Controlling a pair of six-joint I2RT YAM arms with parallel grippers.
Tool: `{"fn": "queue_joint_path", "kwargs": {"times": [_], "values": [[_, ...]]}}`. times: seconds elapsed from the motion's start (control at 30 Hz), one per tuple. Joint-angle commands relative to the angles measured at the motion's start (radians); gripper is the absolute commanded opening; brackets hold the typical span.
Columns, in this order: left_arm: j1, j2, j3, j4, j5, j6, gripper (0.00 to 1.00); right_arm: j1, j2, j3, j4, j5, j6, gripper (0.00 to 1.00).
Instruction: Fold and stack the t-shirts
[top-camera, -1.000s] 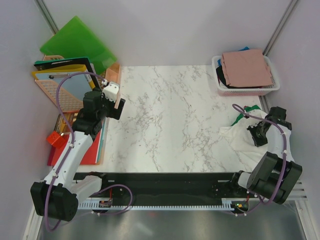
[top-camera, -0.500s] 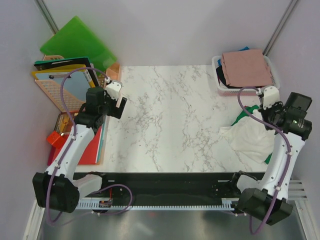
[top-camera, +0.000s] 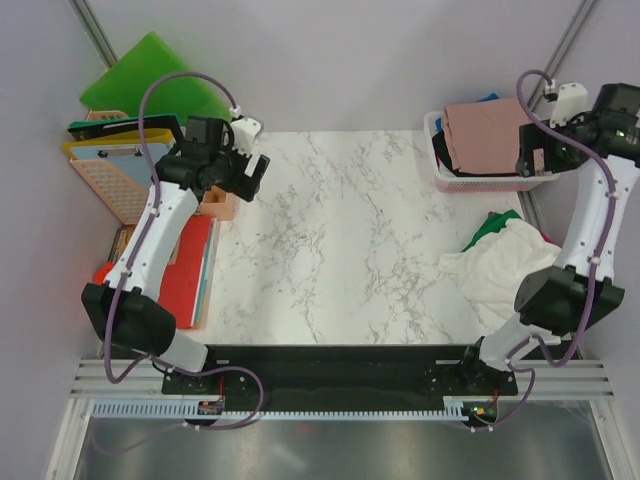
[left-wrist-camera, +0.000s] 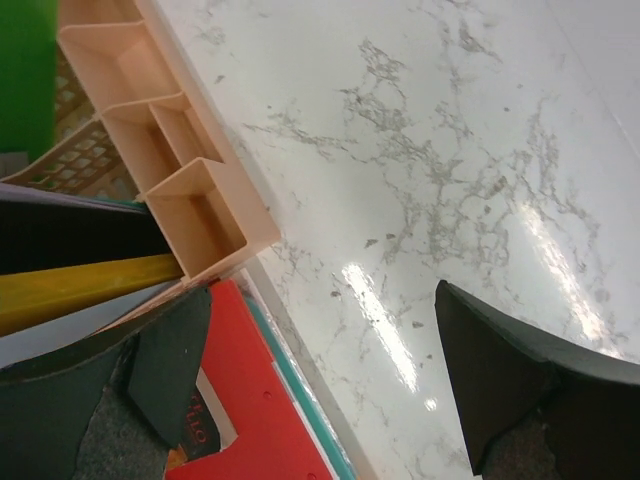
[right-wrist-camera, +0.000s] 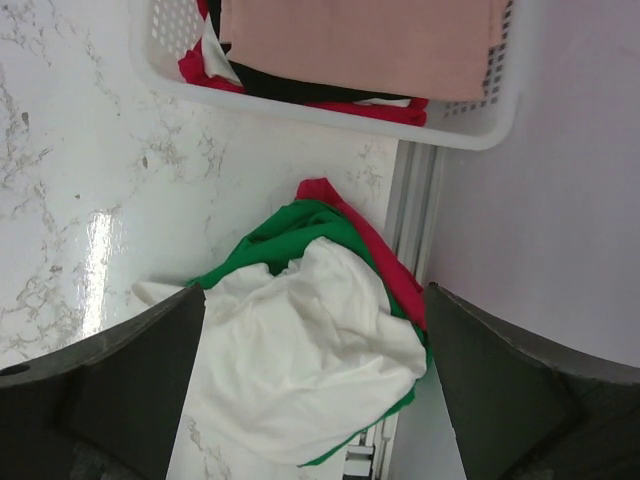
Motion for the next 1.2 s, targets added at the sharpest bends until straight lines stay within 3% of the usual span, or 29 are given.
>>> {"fn": "queue_joint_path", "kwargs": {"times": [0.0, 0.07, 0.17, 0.27, 0.83, 1.0, 1.13, 1.17], "values": [[-0.002, 0.118, 0.156, -0.222, 0.139, -0.016, 1.0, 0.106, 0.146, 0.175, -0.08, 0.117, 0.081, 0.98], [-0.002, 0.156, 0.178, -0.224, 0.142, -0.033, 1.0, 0.169, 0.215, 0.285, -0.082, 0.166, 0.087, 0.98], [-0.004, 0.164, 0.193, -0.217, 0.141, -0.047, 1.0, 0.21, 0.353, 0.411, -0.071, 0.168, 0.107, 0.88], [-0.004, 0.153, 0.184, -0.224, 0.139, -0.039, 1.0, 0.252, 0.473, 0.487, -0.034, 0.2, 0.118, 0.88], [-0.002, -0.047, -0.067, -0.165, 0.023, 0.019, 1.0, 0.267, 0.806, 0.473, 0.314, 0.22, 0.268, 0.98], [-0.004, -0.097, -0.139, -0.152, 0.001, 0.039, 1.0, 0.27, 0.867, 0.47, 0.42, 0.304, 0.263, 0.98], [-0.002, -0.115, -0.185, -0.14, -0.003, 0.048, 1.0, 0.266, 0.873, 0.389, 0.538, 0.352, 0.279, 0.95], [-0.002, -0.115, -0.192, -0.138, -0.005, 0.05, 1.0, 0.266, 0.872, 0.374, 0.561, 0.352, 0.282, 0.86]]}}
